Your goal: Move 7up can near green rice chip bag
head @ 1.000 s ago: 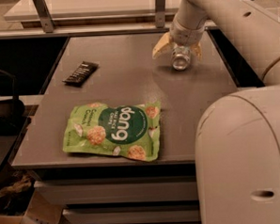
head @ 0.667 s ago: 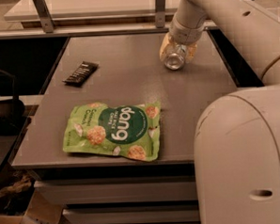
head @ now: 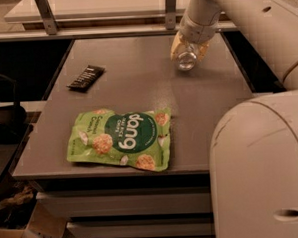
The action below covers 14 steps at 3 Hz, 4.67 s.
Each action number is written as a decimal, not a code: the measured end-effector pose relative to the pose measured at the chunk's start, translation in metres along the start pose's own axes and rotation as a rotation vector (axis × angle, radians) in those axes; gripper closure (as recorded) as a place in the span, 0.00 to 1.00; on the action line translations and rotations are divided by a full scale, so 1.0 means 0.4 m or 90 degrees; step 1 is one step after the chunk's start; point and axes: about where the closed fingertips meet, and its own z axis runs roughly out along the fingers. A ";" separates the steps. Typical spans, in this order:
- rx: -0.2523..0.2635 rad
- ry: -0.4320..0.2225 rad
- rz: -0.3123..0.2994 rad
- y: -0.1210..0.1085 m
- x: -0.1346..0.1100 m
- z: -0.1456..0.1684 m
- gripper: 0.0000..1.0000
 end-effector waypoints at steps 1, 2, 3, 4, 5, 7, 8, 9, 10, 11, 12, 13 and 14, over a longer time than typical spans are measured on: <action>-0.003 0.002 -0.020 0.031 0.017 -0.046 1.00; -0.021 0.013 -0.051 0.095 0.058 -0.106 1.00; -0.051 0.017 -0.097 0.188 0.114 -0.157 1.00; -0.083 0.032 -0.135 0.276 0.193 -0.174 1.00; -0.083 0.031 -0.134 0.275 0.191 -0.174 1.00; -0.111 -0.004 -0.294 0.338 0.294 -0.154 1.00; -0.137 -0.006 -0.385 0.367 0.354 -0.139 1.00; -0.150 0.007 -0.455 0.392 0.397 -0.113 1.00; -0.152 0.011 -0.484 0.409 0.408 -0.089 1.00; -0.151 0.014 -0.485 0.421 0.408 -0.061 1.00; -0.151 0.017 -0.475 0.421 0.401 -0.042 0.84; -0.151 0.022 -0.468 0.420 0.393 -0.028 0.61; -0.150 0.026 -0.464 0.420 0.385 -0.020 0.37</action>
Offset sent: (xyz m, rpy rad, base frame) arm -0.0728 0.0595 0.0708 0.0199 0.0116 0.1568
